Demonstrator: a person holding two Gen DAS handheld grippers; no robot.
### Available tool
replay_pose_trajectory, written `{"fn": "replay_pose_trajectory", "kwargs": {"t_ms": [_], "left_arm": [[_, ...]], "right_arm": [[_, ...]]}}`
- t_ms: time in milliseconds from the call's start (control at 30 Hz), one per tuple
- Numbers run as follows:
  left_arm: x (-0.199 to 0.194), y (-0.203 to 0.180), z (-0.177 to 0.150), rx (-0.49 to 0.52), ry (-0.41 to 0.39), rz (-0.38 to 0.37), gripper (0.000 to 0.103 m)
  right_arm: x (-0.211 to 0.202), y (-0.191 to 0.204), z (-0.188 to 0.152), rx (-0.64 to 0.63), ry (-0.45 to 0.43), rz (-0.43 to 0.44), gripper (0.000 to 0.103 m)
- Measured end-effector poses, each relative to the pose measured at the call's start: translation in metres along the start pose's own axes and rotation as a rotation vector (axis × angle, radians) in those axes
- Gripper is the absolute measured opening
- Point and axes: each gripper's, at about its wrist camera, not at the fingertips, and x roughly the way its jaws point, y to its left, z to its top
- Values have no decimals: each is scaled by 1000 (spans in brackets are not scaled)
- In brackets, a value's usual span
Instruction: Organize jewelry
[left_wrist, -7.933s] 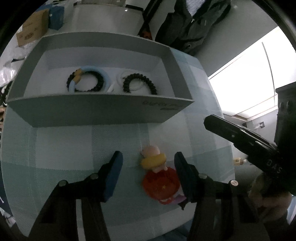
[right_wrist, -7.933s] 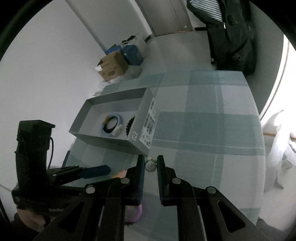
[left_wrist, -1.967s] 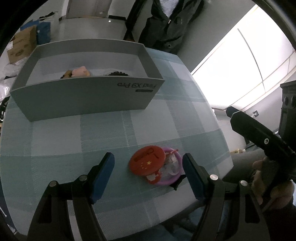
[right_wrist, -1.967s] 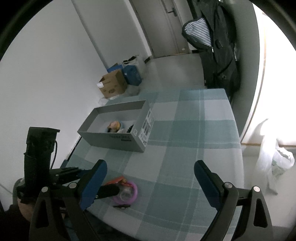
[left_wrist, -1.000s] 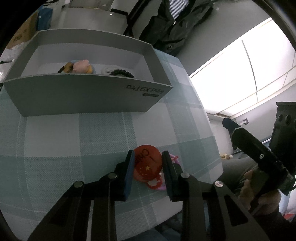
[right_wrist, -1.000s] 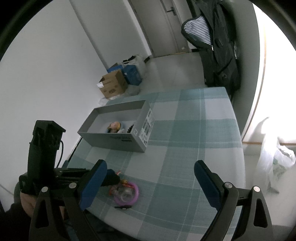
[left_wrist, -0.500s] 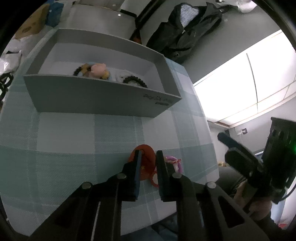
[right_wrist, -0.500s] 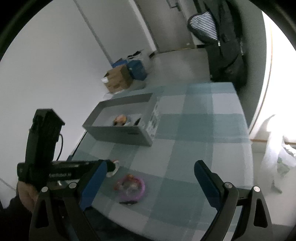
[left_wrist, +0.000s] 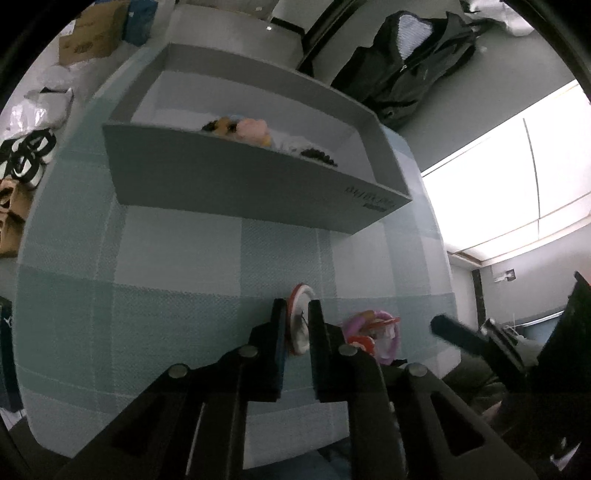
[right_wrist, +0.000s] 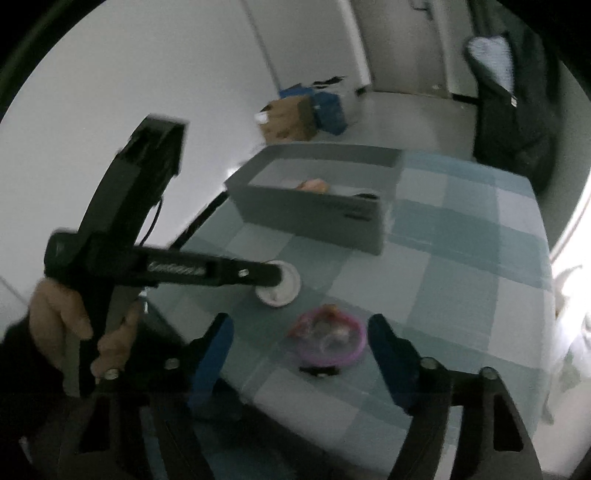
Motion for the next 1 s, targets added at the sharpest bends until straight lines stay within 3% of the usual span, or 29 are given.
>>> {"fn": "replay_pose_trajectory", "kwargs": {"t_ms": [67,267,600,733,1000], "left_arm": [[3,-2,0,11,7,-6,9],[1,2,2,6,22,-11,9],[-29,8,5,-2,-64,8,3],[-37,5,7,4,-94,1,3],[-46,-5,10,11,-148,-26,3]], "right_arm": [[8,6,-2,-33,27,5,52],[19,11,-2,-64,45,-4,33],[34,27,-4,-182,71,-111,26],[37,35,-6,-271,64,-193,14],[30,29,-2,-236,31,-154,1]]}}
